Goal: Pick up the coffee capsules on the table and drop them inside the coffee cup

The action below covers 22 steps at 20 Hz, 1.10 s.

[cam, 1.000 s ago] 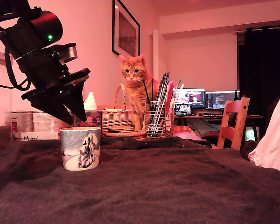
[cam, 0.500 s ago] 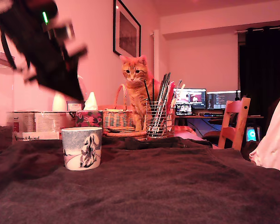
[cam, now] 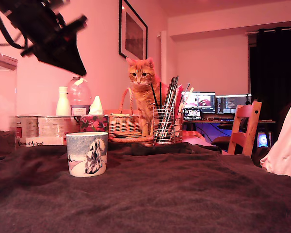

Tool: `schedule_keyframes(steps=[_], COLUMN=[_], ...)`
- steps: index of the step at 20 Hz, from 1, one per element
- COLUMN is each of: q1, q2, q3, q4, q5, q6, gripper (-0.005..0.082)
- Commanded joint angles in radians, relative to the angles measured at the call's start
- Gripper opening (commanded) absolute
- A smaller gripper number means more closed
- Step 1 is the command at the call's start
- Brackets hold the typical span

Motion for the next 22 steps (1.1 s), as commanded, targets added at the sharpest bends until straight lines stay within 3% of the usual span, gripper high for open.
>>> schedule_keyframes(steps=[1,9,14,22], q1=[0.015,0.129,0.212,0.241], q2=[-0.038,-0.273,-0.429,-0.734], q3=[-0.083,-0.42,-0.598,-0.894], q4=[0.031,0.21,0.31,0.468], q5=[0.001,0.0,-0.002,-0.105], q6=[0.004,-0.008,-0.053,-0.117], gripper=[-0.0023,-0.0023,-0.0023,-0.0023])
